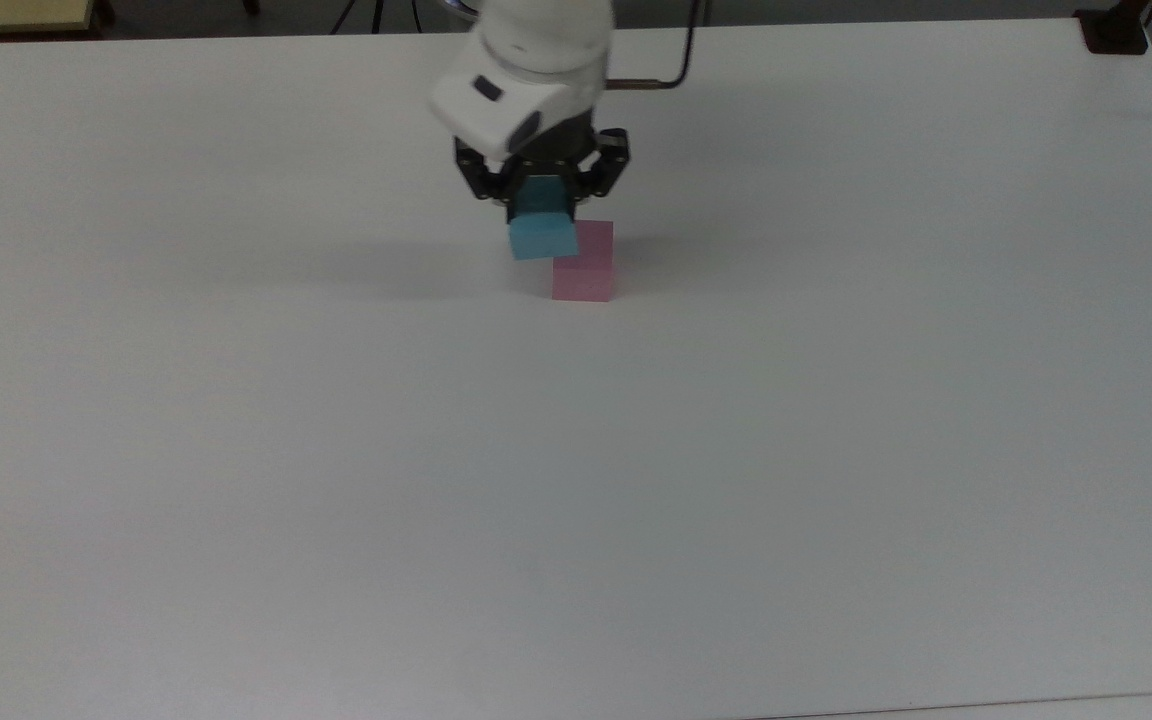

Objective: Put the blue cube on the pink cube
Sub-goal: 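Lift the light-blue cube and carry it over the pink cube, then lower the light-blue cube onto the pink cube and open the gripper, then raise the open gripper up away from the stacked cubes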

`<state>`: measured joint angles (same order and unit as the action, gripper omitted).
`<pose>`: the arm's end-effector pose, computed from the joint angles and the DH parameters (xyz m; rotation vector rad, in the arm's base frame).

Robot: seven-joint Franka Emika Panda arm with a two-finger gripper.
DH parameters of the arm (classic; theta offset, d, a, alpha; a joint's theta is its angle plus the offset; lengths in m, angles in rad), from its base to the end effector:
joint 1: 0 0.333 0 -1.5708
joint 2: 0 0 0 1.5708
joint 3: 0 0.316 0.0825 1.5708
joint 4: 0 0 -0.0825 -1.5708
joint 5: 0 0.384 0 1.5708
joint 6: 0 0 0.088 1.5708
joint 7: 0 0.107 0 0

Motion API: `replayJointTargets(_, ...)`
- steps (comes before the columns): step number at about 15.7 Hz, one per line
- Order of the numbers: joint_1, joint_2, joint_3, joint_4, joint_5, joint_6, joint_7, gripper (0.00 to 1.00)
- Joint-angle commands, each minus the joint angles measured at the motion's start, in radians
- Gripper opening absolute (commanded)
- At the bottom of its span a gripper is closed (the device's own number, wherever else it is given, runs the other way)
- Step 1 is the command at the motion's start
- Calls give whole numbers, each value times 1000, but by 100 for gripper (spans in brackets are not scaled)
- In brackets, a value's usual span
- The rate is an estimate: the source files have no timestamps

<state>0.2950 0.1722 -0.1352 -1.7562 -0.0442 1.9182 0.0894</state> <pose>0.6028 0.0983 0.4662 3.0735 0.1346 -0.0010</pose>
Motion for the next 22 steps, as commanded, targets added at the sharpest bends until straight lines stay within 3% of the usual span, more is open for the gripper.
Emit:
replayJointTargets(1, 52, 12, -9, -45, -52, 22, 85, 28)
replayJointTargets(4, 75, 41, -9, -45, -71, 30, 107, 29)
replayJointTargets(7, 91, 64, -9, -58, -95, 38, 142, 44)
replayJointTargets(8, 96, 66, -7, -62, -98, 39, 159, 52)
replayJointTargets(10, 96, 66, 11, -66, -100, 42, 244, 96)
replayJointTargets(11, 96, 66, 20, -66, -101, 42, 288, 100)
replayJointTargets(16, 87, 46, 25, -33, -103, -56, 424, 100)
replayJointTargets(19, 9, -34, 26, 6, -88, -152, 301, 100)
replayJointTargets(22, -14, -46, 16, 46, -83, -237, 228, 100)
